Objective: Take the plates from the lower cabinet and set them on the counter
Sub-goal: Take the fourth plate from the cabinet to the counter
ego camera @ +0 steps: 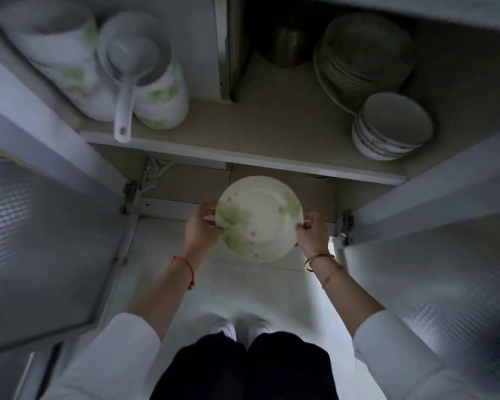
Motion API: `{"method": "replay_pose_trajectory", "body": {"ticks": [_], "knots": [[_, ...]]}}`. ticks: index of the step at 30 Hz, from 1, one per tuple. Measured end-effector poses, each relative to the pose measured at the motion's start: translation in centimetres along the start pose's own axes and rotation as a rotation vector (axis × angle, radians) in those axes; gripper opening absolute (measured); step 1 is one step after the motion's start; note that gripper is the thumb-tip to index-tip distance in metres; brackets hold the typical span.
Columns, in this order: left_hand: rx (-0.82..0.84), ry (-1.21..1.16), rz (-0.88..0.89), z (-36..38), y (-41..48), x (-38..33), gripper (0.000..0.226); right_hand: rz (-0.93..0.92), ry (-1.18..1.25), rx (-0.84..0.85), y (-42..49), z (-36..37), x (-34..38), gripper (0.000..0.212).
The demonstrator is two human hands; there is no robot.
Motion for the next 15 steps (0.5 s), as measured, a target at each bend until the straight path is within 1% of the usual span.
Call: {"method": "replay_pose_trajectory", "body": {"ticks": [5, 7, 11, 15], "knots": [[-0.010, -0.042, -0.038, -4.2, -8.0, -6.1, 0.048, 0.006, -0.011, 0.036, -7.9, -6.3, 3.1, 0.022], [0.002, -0.078, -0.045, -5.7, -10.9, -9.1, 0.048, 0.022, 0.007, 0.046, -10.6, -9.2, 4.6, 0.021], [-0.031, -0.148, -0.036, -8.6, -17.2, -14.2, 0.053, 0.033, 0.052, 0.086, -16.5, -14.7, 6.9, 0.018], [0.016, -0.237, -0.065, -10.7, -23.2, -18.9, 0.058, 0.088, 0.074, 0.095, -22.6, -20.5, 9.0, 0.019]]}}
Point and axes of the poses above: each hand's wrist, its own y-axis towards the middle knuckle, its own z-axis out of the palm, x = y × z, the point moved 6 cm from there along y, towards the middle knuckle, and after that the axes turned 14 degrees about -y, right-handed, at the moved point
